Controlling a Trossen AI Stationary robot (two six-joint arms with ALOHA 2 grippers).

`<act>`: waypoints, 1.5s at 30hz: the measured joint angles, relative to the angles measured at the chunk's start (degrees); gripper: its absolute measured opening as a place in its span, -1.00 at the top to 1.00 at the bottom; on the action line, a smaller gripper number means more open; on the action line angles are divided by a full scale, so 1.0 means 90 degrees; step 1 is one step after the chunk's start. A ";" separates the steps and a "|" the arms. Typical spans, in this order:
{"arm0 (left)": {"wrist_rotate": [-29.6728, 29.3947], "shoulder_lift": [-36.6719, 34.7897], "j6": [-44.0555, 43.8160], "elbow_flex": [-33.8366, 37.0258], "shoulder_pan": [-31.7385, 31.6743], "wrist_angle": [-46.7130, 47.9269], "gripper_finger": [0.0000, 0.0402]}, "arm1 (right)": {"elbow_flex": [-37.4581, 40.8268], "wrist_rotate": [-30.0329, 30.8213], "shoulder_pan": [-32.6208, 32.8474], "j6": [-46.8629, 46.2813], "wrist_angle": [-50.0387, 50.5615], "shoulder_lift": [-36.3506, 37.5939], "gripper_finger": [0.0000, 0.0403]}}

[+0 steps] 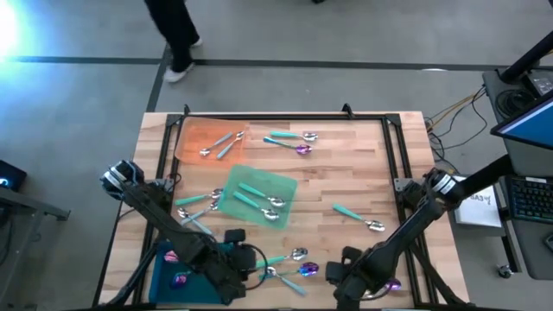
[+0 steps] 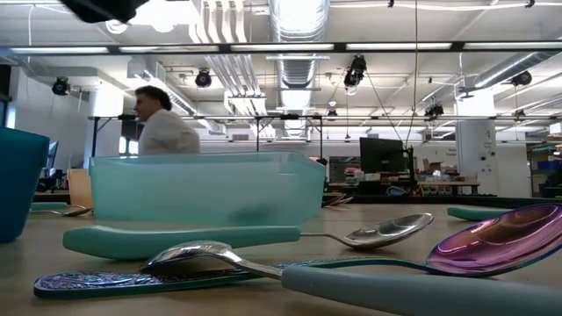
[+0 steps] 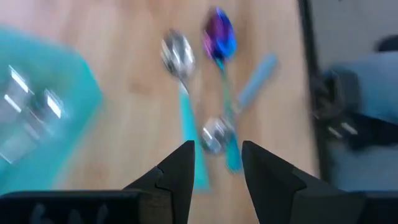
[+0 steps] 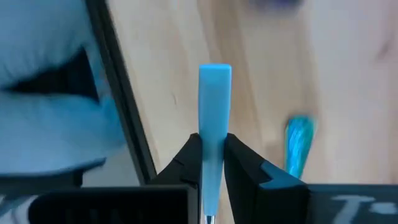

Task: Sort silverware by color (type)
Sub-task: Put the blue spoon into the orange bin

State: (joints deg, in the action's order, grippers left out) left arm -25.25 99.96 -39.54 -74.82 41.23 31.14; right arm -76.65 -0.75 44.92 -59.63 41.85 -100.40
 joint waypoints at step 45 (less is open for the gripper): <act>-0.4598 0.1224 0.1004 -0.1477 -0.0015 -0.1146 0.41 | -0.0616 0.4912 -0.0883 0.6152 -0.3092 0.0641 0.85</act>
State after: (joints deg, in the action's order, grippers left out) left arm -66.62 110.98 -30.51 -88.12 41.10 20.82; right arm -82.19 43.45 36.97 -4.26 14.02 -94.63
